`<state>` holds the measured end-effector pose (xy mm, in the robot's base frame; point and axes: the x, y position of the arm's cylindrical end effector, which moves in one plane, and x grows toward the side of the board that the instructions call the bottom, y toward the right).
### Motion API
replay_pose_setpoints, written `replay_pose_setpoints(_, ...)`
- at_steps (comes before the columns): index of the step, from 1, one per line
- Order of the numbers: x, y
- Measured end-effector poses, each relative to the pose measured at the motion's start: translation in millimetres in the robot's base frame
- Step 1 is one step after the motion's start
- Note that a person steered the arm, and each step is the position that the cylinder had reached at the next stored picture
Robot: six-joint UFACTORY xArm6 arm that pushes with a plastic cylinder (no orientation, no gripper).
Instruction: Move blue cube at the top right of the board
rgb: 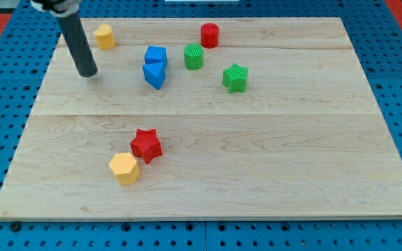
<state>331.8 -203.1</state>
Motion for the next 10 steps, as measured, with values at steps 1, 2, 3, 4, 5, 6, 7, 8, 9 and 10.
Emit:
replay_pose_setpoints(1, -20, 62)
replay_pose_setpoints(2, -33, 111)
replay_pose_setpoints(3, -40, 120)
replay_pose_setpoints(4, -42, 153)
replay_pose_setpoints(5, -38, 172)
replay_pose_setpoints(6, -26, 209)
replay_pose_setpoints(7, 1, 244)
replay_pose_setpoints(8, 39, 256)
replay_pose_setpoints(9, 74, 234)
replay_pose_setpoints(10, 70, 161)
